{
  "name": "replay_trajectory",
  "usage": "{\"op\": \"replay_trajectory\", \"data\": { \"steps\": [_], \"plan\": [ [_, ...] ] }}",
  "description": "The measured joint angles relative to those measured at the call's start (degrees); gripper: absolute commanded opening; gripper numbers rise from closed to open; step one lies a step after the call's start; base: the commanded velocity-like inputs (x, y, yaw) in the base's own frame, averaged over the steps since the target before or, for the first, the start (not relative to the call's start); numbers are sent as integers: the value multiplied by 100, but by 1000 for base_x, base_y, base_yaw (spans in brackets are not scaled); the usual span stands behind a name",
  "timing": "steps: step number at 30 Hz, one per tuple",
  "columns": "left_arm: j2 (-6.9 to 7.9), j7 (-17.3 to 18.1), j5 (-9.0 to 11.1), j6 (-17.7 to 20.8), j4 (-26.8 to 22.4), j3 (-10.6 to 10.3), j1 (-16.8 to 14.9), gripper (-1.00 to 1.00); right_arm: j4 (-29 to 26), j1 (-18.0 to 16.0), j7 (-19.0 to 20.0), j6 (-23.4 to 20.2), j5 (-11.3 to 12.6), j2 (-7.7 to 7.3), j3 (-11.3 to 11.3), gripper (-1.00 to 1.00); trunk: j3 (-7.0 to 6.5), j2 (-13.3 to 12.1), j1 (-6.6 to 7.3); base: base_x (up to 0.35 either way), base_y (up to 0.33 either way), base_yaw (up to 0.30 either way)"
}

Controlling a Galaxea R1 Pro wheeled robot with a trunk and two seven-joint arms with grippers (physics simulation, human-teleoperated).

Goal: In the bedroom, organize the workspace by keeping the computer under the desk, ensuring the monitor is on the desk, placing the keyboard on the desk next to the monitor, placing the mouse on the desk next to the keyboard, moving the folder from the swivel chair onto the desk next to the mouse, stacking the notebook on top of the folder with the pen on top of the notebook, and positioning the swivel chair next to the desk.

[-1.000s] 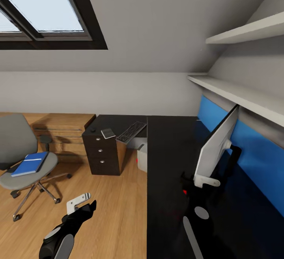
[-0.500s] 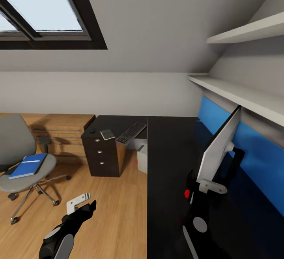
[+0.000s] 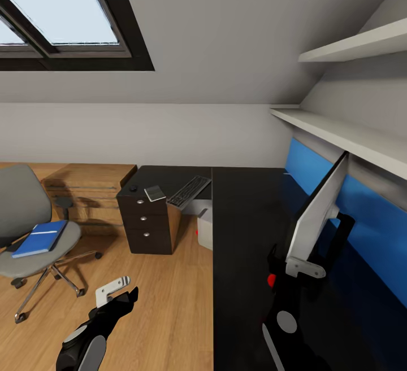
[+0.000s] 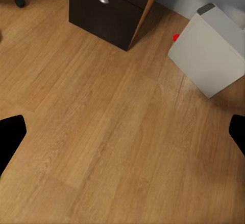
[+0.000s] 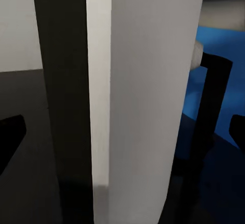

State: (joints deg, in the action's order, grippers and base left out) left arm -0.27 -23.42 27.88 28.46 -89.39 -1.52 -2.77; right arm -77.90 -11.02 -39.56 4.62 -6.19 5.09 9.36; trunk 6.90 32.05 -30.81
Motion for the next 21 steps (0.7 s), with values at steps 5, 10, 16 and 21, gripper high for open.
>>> {"op": "replay_trajectory", "data": {
  "steps": [5, 10, 16, 21],
  "plan": [
    [0, -1, 1, 1, 0, 1, -1, 100, 0, 0, -7, 2, 3, -1, -6, 100, -3, 0, 0, 6, 5, -25],
    [0, -2, 5, 4, 1, 1, -2, 100, -1, 1, -14, 2, 10, -4, -9, 100, -30, 0, 0, 0, 0, -128],
    [-2, -3, 4, -1, 9, 1, -2, 100, -1, 1, -13, 1, 9, -6, -9, 100, -73, 0, 0, -3, -1, -159],
    [1, 3, 0, 4, 10, -1, -2, 100, 4, 1, -8, 1, 2, -5, -9, 100, -106, 0, -2, -152, -84, -160]
  ]
}}
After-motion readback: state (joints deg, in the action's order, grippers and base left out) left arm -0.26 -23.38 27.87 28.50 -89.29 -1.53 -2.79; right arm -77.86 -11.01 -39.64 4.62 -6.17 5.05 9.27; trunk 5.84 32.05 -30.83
